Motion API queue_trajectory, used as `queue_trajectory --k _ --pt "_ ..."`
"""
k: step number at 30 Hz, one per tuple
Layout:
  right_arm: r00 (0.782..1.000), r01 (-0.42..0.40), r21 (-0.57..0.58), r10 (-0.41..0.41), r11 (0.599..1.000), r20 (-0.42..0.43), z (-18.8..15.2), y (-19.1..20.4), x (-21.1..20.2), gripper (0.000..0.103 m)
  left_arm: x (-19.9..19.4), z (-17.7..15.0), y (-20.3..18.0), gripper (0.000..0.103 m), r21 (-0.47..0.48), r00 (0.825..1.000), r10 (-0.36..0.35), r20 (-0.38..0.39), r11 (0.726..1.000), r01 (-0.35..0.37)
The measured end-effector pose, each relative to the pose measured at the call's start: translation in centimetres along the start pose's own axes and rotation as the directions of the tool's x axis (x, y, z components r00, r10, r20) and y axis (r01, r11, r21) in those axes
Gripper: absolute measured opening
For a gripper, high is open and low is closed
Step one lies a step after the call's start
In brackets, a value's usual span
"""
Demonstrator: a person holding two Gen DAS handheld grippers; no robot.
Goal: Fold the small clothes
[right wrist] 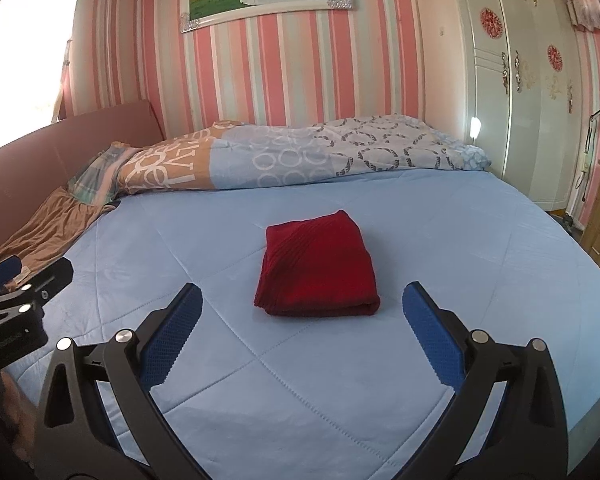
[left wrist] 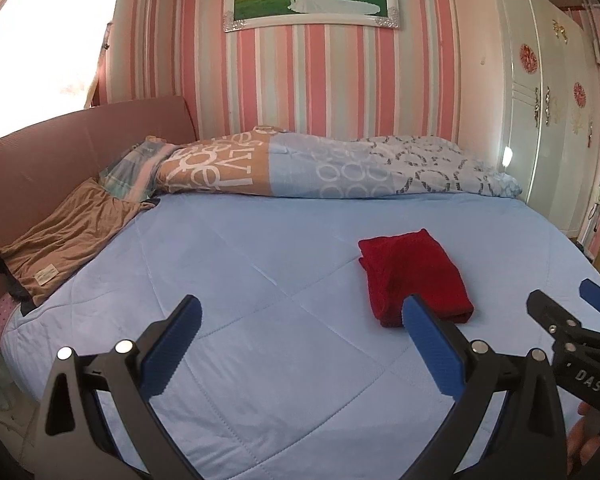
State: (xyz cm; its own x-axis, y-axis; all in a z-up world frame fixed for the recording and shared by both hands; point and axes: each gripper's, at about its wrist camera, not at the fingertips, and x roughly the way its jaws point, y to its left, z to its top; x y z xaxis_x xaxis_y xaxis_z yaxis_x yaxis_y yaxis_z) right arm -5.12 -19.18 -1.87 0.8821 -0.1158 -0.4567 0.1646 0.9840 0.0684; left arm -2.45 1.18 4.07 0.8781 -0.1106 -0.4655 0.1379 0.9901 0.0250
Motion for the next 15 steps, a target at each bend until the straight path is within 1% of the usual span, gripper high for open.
queue_trajectory --k 15 --pt "1.0 0.008 -0.02 -0.008 1.0 0.005 -0.06 0.5 -0.07 0.1 -0.69 0.38 0.55 0.101 -0.004 1.0 0.004 0.016 1.0 -0.004"
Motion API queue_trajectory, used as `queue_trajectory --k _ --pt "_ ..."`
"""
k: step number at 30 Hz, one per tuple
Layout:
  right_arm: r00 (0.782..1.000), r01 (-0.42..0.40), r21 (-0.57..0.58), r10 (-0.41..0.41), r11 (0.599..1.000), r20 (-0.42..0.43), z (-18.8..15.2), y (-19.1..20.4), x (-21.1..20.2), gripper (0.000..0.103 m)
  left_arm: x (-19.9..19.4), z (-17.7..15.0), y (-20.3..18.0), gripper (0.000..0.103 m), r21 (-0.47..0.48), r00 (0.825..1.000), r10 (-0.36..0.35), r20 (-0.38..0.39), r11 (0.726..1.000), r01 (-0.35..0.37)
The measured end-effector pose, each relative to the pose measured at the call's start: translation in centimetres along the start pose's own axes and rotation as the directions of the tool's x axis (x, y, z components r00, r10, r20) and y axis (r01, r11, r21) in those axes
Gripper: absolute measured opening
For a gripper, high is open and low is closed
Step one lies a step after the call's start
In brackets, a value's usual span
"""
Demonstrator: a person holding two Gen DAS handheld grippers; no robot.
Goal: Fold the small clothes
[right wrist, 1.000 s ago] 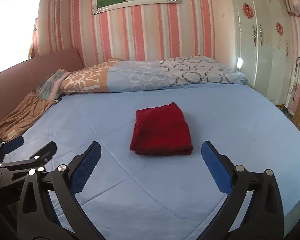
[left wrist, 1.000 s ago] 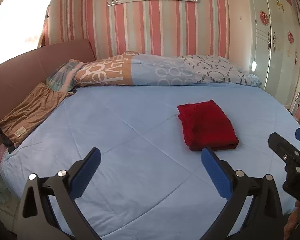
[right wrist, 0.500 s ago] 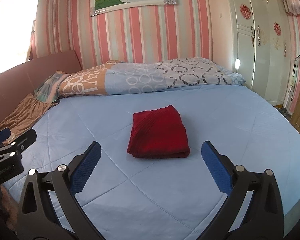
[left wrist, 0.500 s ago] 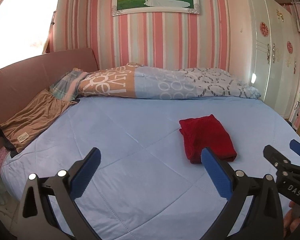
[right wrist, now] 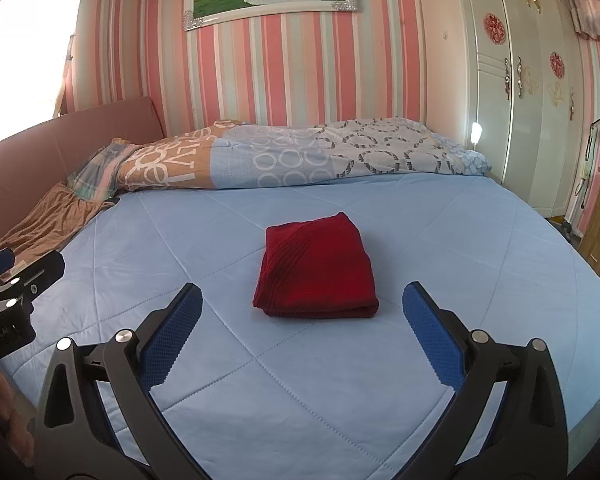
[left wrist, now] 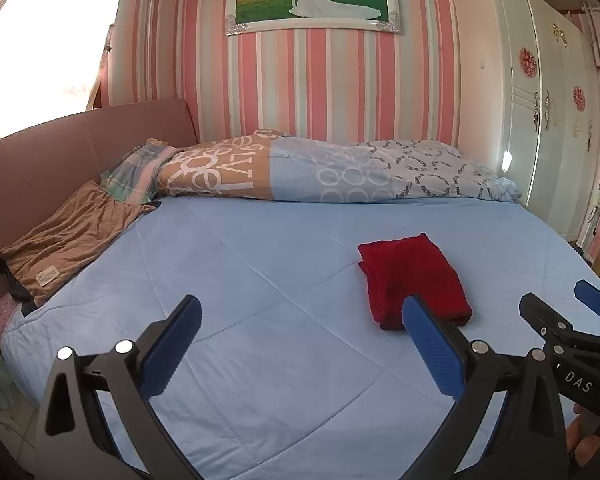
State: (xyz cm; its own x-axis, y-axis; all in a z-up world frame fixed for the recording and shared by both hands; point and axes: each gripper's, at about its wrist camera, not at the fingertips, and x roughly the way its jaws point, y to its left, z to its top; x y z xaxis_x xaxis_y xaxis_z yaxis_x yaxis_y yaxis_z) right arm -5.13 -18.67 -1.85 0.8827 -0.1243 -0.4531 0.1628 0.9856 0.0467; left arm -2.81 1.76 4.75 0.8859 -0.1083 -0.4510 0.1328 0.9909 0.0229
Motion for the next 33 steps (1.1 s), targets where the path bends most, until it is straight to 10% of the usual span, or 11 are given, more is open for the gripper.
queue_trajectory --k 33 --pt "1.0 0.006 -0.002 -0.006 1.0 0.006 0.25 -0.64 -0.37 0.1 -0.18 0.01 -0.36 0.101 0.01 1.0 0.002 -0.007 1.0 -0.002"
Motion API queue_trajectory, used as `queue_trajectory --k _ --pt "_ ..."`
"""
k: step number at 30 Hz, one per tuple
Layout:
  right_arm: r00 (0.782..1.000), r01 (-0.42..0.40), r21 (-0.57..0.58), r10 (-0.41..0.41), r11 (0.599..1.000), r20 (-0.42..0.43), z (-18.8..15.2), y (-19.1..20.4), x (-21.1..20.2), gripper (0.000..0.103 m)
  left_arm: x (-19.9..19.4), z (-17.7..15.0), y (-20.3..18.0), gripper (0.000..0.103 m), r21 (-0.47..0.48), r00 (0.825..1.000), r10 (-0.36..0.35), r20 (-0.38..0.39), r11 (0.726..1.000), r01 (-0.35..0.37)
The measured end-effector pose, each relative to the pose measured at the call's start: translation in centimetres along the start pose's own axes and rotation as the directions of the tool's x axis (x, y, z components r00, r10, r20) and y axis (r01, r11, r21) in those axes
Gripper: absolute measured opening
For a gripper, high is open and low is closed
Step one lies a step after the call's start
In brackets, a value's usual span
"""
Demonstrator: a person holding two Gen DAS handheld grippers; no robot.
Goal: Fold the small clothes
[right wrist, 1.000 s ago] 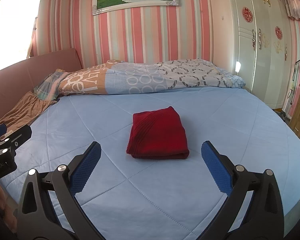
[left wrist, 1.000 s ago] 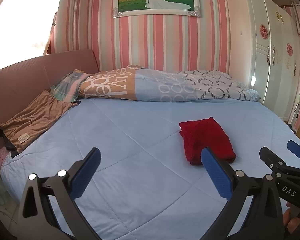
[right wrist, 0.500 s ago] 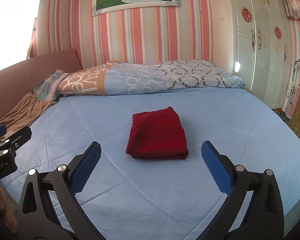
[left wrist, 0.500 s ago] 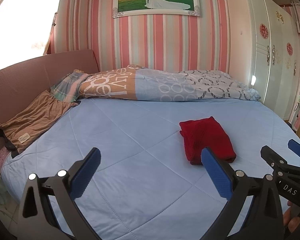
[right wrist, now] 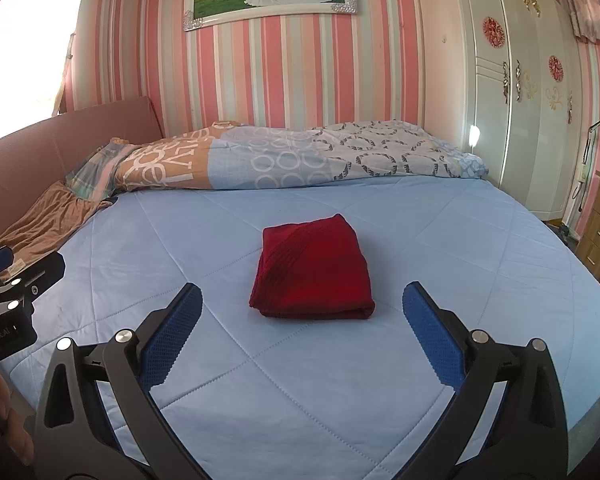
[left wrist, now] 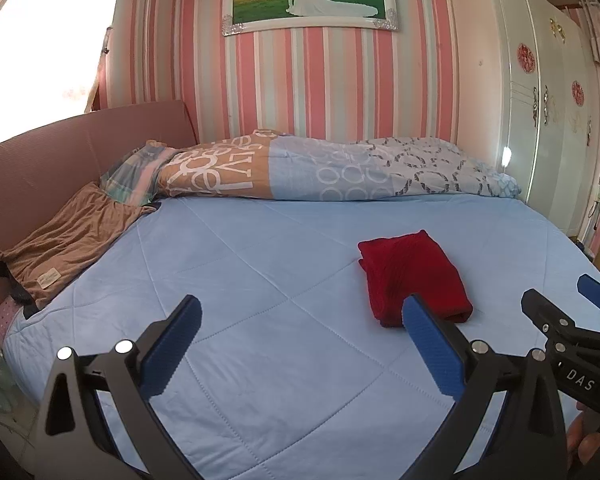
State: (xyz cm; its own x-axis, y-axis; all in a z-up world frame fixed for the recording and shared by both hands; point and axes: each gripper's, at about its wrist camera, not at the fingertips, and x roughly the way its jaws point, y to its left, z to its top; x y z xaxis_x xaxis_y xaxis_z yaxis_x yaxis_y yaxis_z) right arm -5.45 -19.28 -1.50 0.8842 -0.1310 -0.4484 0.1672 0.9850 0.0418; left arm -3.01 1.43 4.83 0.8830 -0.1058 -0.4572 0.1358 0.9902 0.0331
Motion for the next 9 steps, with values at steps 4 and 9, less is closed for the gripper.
queue_trajectory --k 4,9 --pt "1.0 -0.001 0.001 0.001 1.0 0.001 0.03 -0.08 0.0 0.1 0.17 0.0 0.04 0.101 -0.001 1.0 -0.013 -0.008 1.0 0.013" --pt "1.0 0.0 -0.001 0.0 1.0 0.002 0.02 -0.06 0.02 0.1 0.2 0.04 0.01 0.101 0.002 1.0 -0.011 -0.008 1.0 0.011"
